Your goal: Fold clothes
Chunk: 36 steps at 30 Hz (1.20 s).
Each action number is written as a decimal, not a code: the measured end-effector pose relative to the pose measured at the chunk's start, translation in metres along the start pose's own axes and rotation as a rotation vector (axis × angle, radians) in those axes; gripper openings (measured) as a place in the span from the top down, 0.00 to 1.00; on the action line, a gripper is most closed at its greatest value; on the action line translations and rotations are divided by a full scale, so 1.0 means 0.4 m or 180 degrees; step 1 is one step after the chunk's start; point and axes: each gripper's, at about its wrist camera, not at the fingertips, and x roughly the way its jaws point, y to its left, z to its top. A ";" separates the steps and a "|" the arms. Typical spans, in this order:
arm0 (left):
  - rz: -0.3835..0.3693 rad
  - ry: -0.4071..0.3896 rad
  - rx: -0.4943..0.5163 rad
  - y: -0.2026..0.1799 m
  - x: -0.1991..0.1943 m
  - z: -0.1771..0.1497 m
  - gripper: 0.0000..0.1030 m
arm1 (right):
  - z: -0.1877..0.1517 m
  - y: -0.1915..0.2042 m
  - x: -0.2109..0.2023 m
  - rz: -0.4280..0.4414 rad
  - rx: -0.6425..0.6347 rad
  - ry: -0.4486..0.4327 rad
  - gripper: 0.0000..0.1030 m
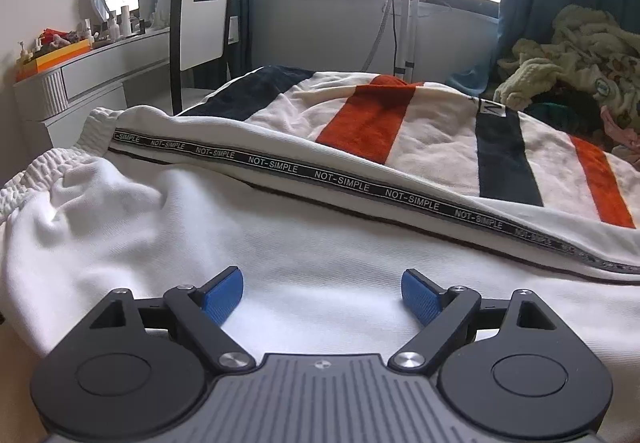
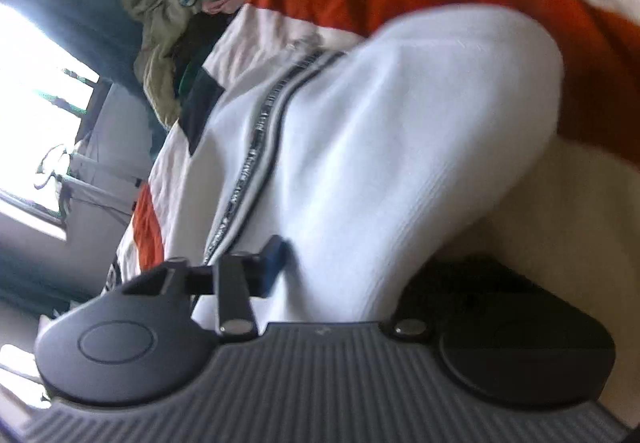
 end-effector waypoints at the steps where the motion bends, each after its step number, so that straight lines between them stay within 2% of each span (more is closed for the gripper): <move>1: -0.0017 -0.0053 0.0007 0.000 -0.014 -0.001 0.15 | 0.000 0.007 -0.008 -0.0002 -0.0031 -0.0046 0.82; 4: -0.0138 -0.0220 0.0046 -0.004 -0.057 -0.004 0.13 | -0.003 0.028 -0.035 -0.0043 -0.0127 -0.0200 0.87; 8: -0.0476 -0.0118 -0.0131 -0.010 -0.073 -0.017 0.12 | -0.010 0.081 -0.073 -0.0037 -0.0390 -0.0436 0.88; 13: -0.0387 -0.0006 0.0295 -0.068 -0.046 -0.050 0.07 | -0.047 0.208 -0.126 -0.0033 -0.1141 -0.0876 0.88; 16: -0.0360 -0.0014 0.0275 -0.068 -0.048 -0.051 0.07 | -0.110 0.299 -0.187 0.0043 -0.1751 -0.1235 0.88; 19: -0.0432 -0.0050 0.0073 -0.039 -0.067 -0.034 0.07 | -0.196 0.389 -0.239 0.0202 -0.2343 -0.1574 0.88; 24: -0.0439 -0.0232 -0.0300 0.028 -0.111 0.002 0.07 | -0.406 0.530 -0.277 0.0634 -0.3166 -0.1887 0.88; 28: -0.0498 -0.0354 -0.0681 0.077 -0.132 0.032 0.07 | -0.630 0.583 -0.257 0.0949 -0.4017 -0.1768 0.88; 31: -0.0482 -0.0351 -0.0818 0.093 -0.124 0.047 0.07 | -0.787 0.572 -0.182 0.1000 -0.4707 -0.1283 0.86; 33: -0.0467 -0.0304 -0.0837 0.092 -0.115 0.052 0.07 | -0.873 0.536 -0.124 0.0991 -0.5132 -0.0827 0.83; 35: -0.0514 -0.0288 -0.0856 0.090 -0.112 0.051 0.07 | -0.922 0.507 -0.083 0.0944 -0.5395 -0.0441 0.80; 36: -0.0538 -0.0280 -0.0866 0.089 -0.111 0.050 0.07 | -0.930 0.495 -0.077 0.0925 -0.5441 -0.0438 0.80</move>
